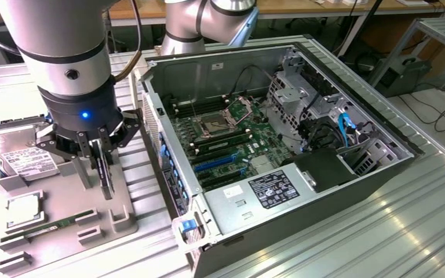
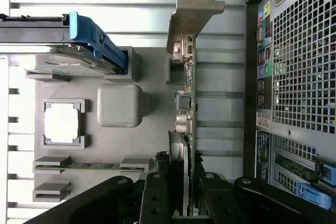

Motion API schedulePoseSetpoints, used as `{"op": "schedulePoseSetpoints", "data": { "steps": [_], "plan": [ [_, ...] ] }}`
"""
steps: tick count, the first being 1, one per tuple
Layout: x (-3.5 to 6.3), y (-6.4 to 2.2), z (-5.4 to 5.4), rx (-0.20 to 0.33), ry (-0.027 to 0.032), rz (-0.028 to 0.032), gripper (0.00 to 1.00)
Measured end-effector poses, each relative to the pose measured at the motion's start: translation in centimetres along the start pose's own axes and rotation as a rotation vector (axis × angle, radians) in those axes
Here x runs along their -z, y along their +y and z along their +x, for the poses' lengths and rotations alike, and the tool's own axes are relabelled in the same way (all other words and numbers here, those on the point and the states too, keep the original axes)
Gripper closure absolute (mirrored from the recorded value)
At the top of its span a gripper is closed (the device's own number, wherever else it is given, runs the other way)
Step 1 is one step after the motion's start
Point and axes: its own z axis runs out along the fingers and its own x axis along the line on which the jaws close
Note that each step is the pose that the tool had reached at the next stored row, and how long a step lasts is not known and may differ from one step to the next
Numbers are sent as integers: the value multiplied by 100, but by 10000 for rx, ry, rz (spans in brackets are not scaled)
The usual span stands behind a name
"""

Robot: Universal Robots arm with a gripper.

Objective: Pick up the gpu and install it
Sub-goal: 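Pick up the gpu and move the gpu toward the slot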

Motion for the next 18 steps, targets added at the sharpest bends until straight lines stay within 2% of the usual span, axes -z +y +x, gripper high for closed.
{"op": "schedulePoseSetpoints", "data": {
  "steps": [18],
  "plan": [
    [99,4,2,1,-2,-55,73]
  ]
}}
